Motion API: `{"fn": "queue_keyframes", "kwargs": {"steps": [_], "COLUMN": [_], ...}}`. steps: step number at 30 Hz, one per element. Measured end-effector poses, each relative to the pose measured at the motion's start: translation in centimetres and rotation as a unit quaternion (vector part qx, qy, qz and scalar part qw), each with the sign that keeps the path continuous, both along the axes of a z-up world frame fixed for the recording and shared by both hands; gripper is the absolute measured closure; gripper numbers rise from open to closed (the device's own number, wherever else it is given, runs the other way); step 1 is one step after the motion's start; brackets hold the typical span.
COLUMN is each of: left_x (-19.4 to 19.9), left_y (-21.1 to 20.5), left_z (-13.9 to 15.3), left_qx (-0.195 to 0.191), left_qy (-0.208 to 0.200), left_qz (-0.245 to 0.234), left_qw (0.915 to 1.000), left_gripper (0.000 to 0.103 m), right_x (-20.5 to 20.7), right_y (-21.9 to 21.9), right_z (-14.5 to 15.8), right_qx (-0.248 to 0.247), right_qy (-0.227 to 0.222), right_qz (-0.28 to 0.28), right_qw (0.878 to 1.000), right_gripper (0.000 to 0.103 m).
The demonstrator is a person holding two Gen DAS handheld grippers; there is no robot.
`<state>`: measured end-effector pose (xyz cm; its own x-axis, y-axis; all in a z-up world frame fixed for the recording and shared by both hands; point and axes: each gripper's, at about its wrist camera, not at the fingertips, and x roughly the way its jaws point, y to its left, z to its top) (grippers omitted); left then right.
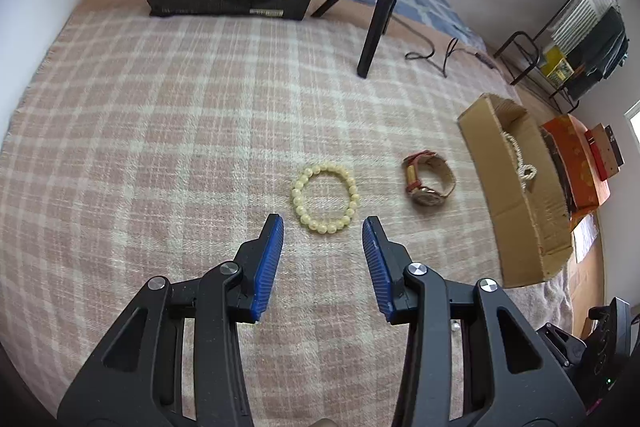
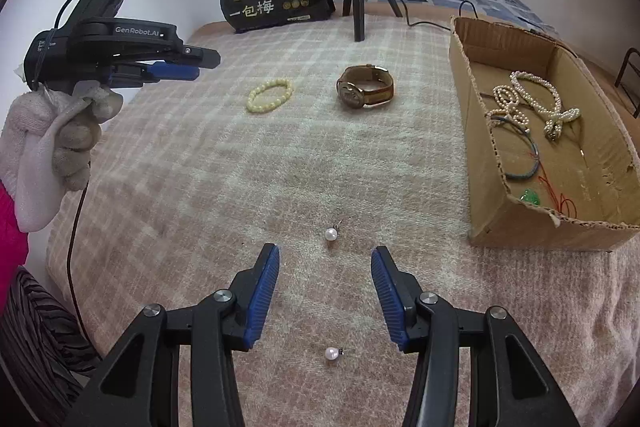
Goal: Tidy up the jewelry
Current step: 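Move the left tool to the yellow bead bracelet while the right tool approaches a pearl earring, then close the left tool on the bead bracelet while the right tool grips the pearl earring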
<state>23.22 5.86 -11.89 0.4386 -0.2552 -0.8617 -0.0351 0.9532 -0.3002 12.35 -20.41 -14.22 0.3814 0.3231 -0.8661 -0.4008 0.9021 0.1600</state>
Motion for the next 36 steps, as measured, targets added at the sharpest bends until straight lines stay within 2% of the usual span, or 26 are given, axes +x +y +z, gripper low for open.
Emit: {"fn": "queue_keyframes", "kwargs": {"steps": [6, 17, 27, 34, 35, 36], "left_x": [1.6, 3.7, 4.9, 5.2, 5.2, 5.2], "left_y": [-0.2, -0.7, -0.8, -1.6, -1.8, -1.9], "left_z": [-2.2, -4.4, -5.9, -6.6, -6.7, -6.7], "left_qx": [0.007, 0.005, 0.005, 0.029, 0.035, 0.045], "left_qy": [0.024, 0.043, 0.055, 0.052, 0.05, 0.047], "left_qz": [0.008, 0.015, 0.011, 0.001, -0.001, -0.001], "left_qw": [0.9997, 0.999, 0.9984, 0.9982, 0.9982, 0.9979], "left_gripper": [0.067, 0.067, 0.067, 0.067, 0.068, 0.074], "right_x": [0.8, 2.1, 3.1, 3.2, 3.2, 3.1], "right_y": [0.6, 0.8, 2.3, 2.9, 3.0, 3.1], "right_z": [-1.0, -2.4, -3.0, -3.4, -3.4, -3.4], "right_qx": [-0.006, -0.012, -0.027, -0.042, -0.046, -0.05], "right_qy": [0.013, 0.026, 0.025, 0.022, 0.021, 0.019], "right_qz": [0.004, -0.001, 0.014, 0.021, 0.024, 0.027], "right_qw": [1.0, 1.0, 0.999, 0.999, 0.998, 0.998], "right_gripper": [0.057, 0.068, 0.073, 0.08, 0.081, 0.082]}}
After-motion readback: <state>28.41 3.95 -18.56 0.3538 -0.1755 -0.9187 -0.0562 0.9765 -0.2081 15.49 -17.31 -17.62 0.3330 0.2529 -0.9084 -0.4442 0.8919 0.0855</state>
